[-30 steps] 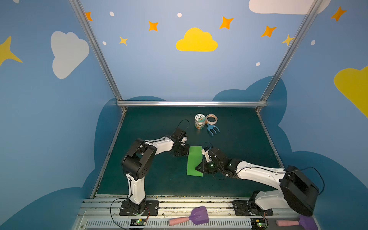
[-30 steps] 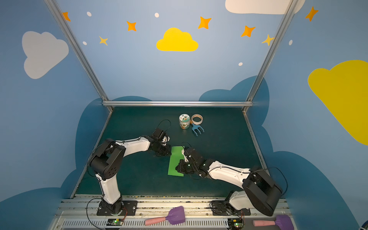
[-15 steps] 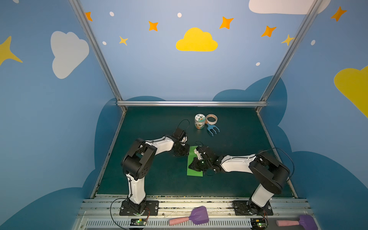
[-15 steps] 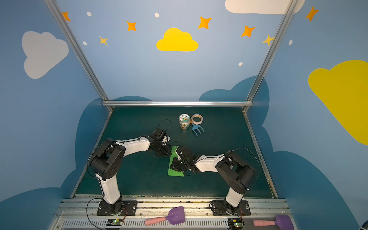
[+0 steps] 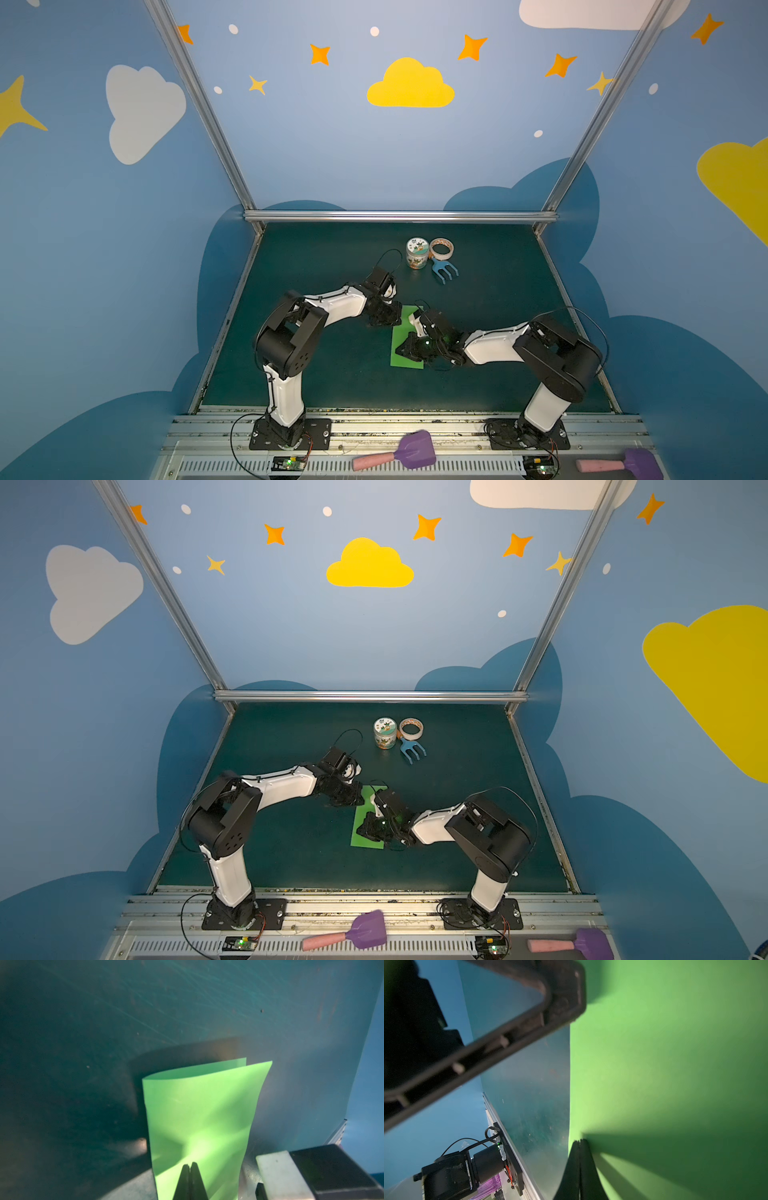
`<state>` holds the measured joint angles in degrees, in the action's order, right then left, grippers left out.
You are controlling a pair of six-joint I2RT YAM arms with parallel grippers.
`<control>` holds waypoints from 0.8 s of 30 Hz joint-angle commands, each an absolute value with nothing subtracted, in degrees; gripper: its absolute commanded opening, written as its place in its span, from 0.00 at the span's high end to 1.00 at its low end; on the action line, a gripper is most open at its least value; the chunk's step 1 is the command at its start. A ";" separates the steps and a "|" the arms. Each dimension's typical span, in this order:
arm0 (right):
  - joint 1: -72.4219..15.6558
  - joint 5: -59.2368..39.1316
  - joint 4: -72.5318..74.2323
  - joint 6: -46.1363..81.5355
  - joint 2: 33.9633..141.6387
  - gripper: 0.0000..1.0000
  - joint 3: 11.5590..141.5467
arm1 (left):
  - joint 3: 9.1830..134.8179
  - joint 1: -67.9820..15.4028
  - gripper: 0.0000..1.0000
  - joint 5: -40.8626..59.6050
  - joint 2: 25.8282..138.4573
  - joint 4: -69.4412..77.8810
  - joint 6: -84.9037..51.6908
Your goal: Fold a paper plane with a square sheet of paper (fold left side to right side)
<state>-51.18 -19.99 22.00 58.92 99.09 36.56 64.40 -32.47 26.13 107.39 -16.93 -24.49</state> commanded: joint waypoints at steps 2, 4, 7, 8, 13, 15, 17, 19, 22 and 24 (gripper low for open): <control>-51.07 -18.98 17.77 59.33 100.63 1.00 34.46 | 64.05 -31.58 0.96 24.25 108.90 -16.83 -24.58; -51.06 -18.98 17.87 59.28 100.63 1.00 34.30 | 63.74 -31.04 0.96 24.19 109.63 -16.49 -24.52; -51.06 -18.96 18.03 59.49 100.63 1.00 34.02 | 63.75 -30.29 0.96 23.99 110.62 -16.44 -24.20; -51.06 -18.98 18.02 59.44 100.65 1.00 34.01 | 63.90 -30.11 0.96 23.66 110.95 -16.44 -24.15; -51.07 -19.14 18.63 59.62 101.07 1.00 33.66 | 65.23 -29.30 0.96 23.36 112.75 -16.79 -23.67; -51.07 -19.16 18.79 59.68 101.25 1.00 33.66 | 65.96 -29.09 0.96 23.31 113.58 -17.03 -23.59; -51.06 -19.25 19.06 59.76 101.38 1.00 33.41 | 66.86 -28.80 0.96 23.11 114.33 -17.46 -23.30; -51.07 -19.33 19.16 59.77 101.56 1.00 33.37 | 67.72 -28.60 0.96 22.91 115.11 -18.03 -22.82; -51.07 -19.34 19.42 59.84 101.77 1.00 33.26 | 68.88 -27.93 0.97 22.68 116.27 -18.59 -22.21; -51.07 -19.34 19.51 59.94 101.78 1.00 33.07 | 69.40 -27.37 0.96 22.39 116.84 -18.96 -21.85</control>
<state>-51.03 -20.36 24.84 59.79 99.33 35.24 69.41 -28.69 26.87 113.65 -16.71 -23.62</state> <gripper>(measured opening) 0.047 0.047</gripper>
